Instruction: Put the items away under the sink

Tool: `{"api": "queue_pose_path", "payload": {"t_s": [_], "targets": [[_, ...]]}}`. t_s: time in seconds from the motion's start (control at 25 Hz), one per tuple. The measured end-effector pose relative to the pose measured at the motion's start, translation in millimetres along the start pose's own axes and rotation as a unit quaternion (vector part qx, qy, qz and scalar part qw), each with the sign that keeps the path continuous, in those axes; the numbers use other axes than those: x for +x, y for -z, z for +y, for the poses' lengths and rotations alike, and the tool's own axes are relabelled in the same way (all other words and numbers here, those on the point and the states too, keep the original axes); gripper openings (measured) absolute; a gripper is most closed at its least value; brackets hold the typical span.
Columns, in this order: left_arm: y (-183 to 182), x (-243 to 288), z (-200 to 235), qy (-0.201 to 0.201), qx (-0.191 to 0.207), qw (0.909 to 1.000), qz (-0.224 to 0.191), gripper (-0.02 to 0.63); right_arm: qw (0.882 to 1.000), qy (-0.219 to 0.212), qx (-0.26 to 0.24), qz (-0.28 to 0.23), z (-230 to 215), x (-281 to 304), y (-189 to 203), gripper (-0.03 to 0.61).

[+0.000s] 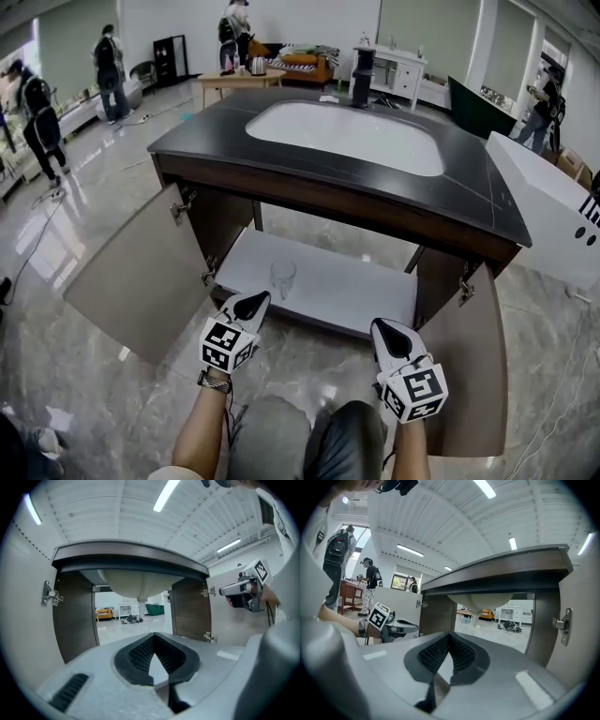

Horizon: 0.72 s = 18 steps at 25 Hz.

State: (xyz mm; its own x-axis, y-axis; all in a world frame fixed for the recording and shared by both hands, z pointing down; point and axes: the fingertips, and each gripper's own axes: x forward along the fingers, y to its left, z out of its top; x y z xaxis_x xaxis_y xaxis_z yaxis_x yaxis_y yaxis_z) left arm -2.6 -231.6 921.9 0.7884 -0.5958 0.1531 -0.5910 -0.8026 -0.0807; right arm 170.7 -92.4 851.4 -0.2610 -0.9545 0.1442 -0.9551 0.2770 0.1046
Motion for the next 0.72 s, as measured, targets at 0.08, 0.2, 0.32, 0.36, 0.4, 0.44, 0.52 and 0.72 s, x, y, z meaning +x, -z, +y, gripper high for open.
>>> {"api": "queue_pose_path", "payload": {"t_s": [0.08,0.2,0.32,0.36,0.4,0.44,0.52,0.72], "targets": [[-17.0,-10.5,-6.9,0.004,-0.001,0.9999,-0.013,0.006,1.000,-0.007,-0.010,0.002,6.3,-2.0,-8.7,0.008],[-42.5,-28.5,-14.4,0.007,0.007,0.9995,-0.031,0.006,1.000,-0.017,-0.018,-0.005,14.7,-4.7,-21.7,0.008],[-62.0,-43.5,-21.4,0.012,0.022,0.9988,-0.043,0.006,1.000,-0.021,-0.018,-0.014,18.5,-6.5,-31.9,0.008],[-66.8,-47.0,-23.9,0.015,0.026,0.9985,-0.045,0.006,0.999,-0.024,-0.018,-0.016,19.0,-7.4,-34.5,0.008],[-70.9,-49.9,-25.9,0.017,0.029,0.9983,-0.048,0.006,0.999,-0.027,-0.018,-0.017,19.5,-8.3,-36.8,0.008],[-74.4,-52.5,-27.5,0.018,0.031,0.9981,-0.051,0.006,0.999,-0.029,-0.017,-0.019,19.6,-9.2,-38.5,0.008],[-79.5,-56.7,-29.0,0.019,0.032,0.9978,-0.055,0.006,0.999,-0.031,-0.014,-0.021,18.7,-10.4,-41.1,0.008],[-87.0,-60.6,-28.2,0.017,0.040,0.9971,-0.062,0.005,0.999,-0.028,-0.003,-0.034,16.1,-7.0,-49.8,0.008]]}}
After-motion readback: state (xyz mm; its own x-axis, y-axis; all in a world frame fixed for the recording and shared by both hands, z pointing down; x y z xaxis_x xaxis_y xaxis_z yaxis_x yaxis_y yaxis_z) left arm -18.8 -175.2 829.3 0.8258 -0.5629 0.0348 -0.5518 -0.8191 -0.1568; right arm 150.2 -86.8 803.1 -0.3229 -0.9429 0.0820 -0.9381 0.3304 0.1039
